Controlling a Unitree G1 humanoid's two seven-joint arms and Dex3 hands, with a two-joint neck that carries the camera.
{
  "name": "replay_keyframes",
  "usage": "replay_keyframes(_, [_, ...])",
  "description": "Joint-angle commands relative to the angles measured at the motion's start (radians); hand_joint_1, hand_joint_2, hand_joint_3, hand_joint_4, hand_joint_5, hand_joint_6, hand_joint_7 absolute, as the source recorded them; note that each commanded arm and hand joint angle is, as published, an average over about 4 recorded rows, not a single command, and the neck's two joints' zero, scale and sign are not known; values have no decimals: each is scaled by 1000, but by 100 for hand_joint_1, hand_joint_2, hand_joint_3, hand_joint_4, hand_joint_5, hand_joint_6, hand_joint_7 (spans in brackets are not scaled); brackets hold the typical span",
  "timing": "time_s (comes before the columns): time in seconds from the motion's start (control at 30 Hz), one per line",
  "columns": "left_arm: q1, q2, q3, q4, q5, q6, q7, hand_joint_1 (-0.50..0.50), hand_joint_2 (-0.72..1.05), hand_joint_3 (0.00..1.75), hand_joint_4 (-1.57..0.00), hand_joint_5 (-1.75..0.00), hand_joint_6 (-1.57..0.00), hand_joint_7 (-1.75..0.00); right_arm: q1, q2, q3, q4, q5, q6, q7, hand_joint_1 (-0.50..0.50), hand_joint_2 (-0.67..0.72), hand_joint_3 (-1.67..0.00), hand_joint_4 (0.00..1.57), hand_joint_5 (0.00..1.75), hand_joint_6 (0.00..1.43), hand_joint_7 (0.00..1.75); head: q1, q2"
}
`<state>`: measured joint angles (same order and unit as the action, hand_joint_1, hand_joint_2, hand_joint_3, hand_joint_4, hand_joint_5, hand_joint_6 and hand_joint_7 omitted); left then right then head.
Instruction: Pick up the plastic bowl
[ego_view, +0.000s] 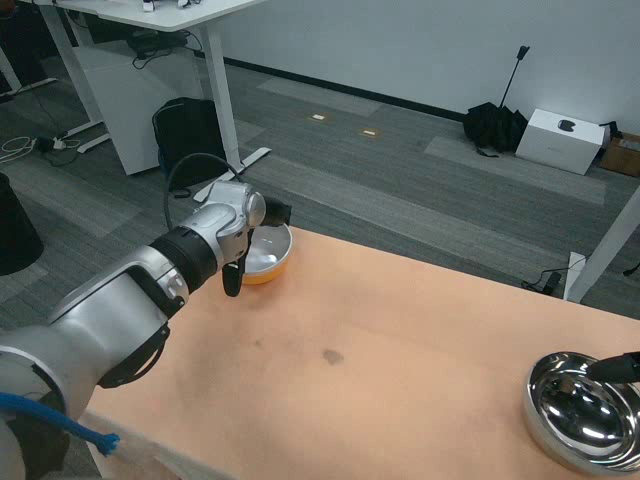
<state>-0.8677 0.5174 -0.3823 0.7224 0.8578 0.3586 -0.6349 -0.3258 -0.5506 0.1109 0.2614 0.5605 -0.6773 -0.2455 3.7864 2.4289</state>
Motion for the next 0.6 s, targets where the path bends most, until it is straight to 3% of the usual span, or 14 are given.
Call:
replay_keyframes(0.03, [9,16,-3,-42,1,17,-19,-48,87,175,-135,-175,-30,-154,13,0,-10,7,13,-11,-3,-46,72,0,0,0,0,0,-2,0])
replay_keyframes(0.4, [5,34,-2,-176,-2,32,-52,-48,87,175,-135,-175,-29,-154,13,1,-9,20,13,-11,-3,-46,72,0,0,0,0,0,-18,1])
replay_keyframes(0.6, [-24,55,-48,-276,-33,42,-54,-48,87,175,-138,-175,-31,-154,8,0,-6,34,15,-11,-3,-46,72,0,0,0,0,0,-101,10])
